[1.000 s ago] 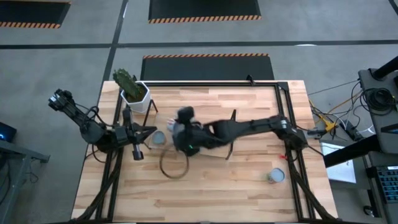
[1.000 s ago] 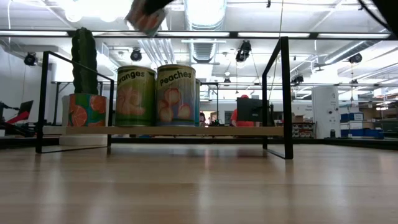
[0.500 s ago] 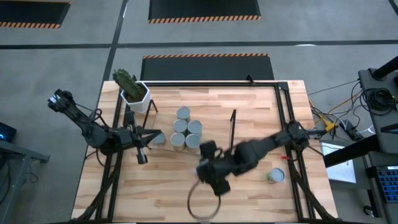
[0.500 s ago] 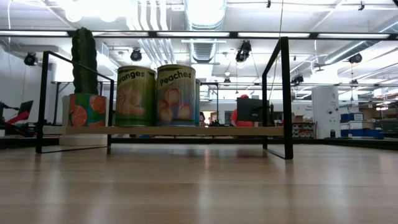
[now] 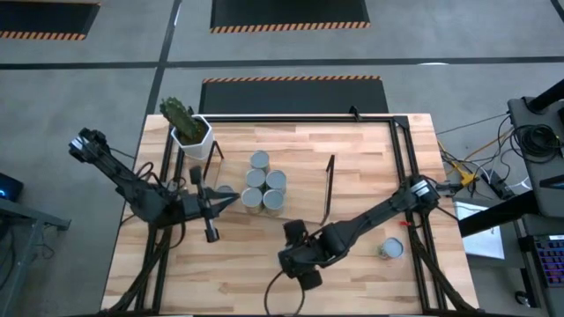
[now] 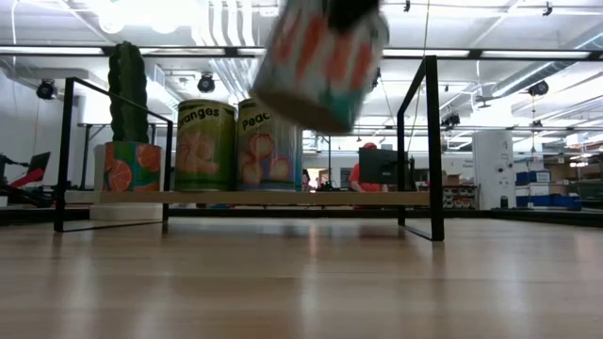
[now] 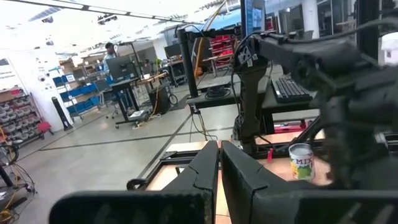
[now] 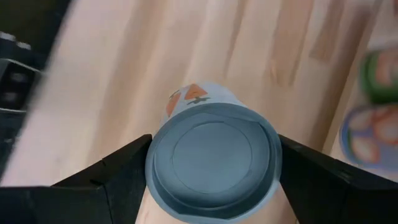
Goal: Pick and place cans onto a shelf
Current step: Put the canned carrots on the shelf
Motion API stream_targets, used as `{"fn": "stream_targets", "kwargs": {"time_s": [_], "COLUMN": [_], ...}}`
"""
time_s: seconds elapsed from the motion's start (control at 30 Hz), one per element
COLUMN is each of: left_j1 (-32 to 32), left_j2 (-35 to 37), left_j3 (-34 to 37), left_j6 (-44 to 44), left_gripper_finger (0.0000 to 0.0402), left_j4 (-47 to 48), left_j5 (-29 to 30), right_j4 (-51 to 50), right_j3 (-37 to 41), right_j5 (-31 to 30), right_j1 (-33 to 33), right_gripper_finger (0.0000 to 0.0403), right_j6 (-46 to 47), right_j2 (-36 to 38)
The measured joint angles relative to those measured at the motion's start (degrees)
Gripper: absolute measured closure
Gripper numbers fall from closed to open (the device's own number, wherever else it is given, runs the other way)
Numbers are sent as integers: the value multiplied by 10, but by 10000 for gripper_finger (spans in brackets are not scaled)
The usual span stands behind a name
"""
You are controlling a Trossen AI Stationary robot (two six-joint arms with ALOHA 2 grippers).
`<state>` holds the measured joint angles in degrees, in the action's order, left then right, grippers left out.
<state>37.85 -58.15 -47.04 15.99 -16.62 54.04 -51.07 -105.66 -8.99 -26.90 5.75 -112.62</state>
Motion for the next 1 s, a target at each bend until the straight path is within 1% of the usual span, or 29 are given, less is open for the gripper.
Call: {"fn": "stream_targets", "kwargs": {"time_s": [0.2,0.33,0.5,0.7,0.8,0.93,1.0], "left_j1": [0,0,0,0,0,0,0], "left_j2": [-12,-14,-14,-14,-14,-14,-14], "left_j3": [-7,-9,-9,-9,-9,-9,-9], "left_j6": [0,0,0,0,0,0,0], "left_gripper_finger": [402,402,402,402,402,402,402], "left_j4": [-1,0,0,0,0,0,0], "left_j5": [0,0,0,0,0,0,0], "right_j4": [22,33,52,55,57,70,69], "right_j3": [58,84,92,92,92,92,92], "right_j5": [0,0,0,0,0,0,0], "right_j1": [2,2,4,7,7,7,8], "right_gripper_finger": [101,101,100,81,80,80,76], "right_j6": [22,22,34,30,27,46,34], "right_j2": [0,0,0,0,0,0,0]}}
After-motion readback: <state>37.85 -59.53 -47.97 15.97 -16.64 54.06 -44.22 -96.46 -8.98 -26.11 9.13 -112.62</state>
